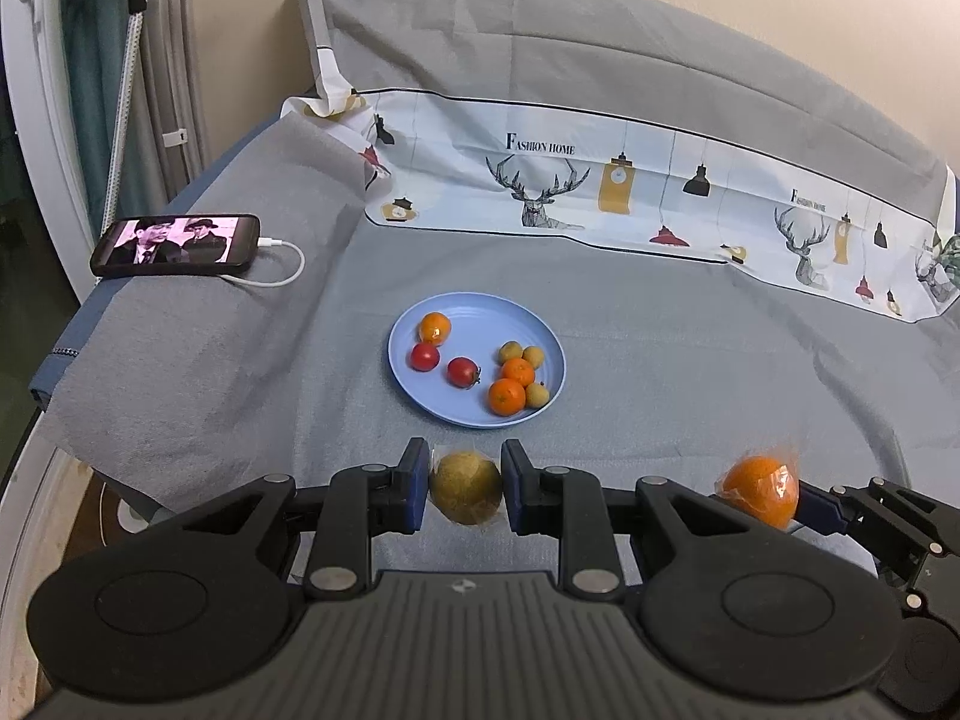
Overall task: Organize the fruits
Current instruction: 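Carry the orange and yellow fruit in both tools over the blue plate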
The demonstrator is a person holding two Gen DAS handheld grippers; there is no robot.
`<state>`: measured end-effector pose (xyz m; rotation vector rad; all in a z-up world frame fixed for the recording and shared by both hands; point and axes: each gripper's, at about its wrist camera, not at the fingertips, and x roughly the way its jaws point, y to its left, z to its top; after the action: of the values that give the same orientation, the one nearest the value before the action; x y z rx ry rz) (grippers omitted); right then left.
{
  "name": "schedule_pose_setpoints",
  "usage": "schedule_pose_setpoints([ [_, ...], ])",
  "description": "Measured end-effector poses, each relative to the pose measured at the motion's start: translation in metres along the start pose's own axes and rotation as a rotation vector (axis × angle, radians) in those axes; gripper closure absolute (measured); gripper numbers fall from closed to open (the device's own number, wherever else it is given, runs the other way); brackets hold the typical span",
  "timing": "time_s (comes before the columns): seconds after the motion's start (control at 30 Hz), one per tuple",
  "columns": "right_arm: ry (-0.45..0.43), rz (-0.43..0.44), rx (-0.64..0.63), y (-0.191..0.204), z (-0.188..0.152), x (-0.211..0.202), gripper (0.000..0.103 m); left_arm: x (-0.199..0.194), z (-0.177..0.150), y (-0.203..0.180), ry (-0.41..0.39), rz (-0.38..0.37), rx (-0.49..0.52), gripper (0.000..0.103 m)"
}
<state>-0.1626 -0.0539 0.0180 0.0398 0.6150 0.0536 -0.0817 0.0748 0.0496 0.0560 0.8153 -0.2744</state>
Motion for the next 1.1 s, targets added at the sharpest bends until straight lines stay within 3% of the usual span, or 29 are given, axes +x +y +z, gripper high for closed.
schedule_pose_setpoints([
  [0.7, 0.078, 0.001, 0.028, -0.005, -0.003, 0.023, 0.064, 0.034, 0.011, 0.005, 0.068, 0.03, -0.025, 0.075],
  [1.1, 0.146, -0.003, 0.036, -0.016, 0.006, 0.069, 0.064, 0.082, 0.038, 0.011, 0.115, 0.048, -0.029, 0.075],
])
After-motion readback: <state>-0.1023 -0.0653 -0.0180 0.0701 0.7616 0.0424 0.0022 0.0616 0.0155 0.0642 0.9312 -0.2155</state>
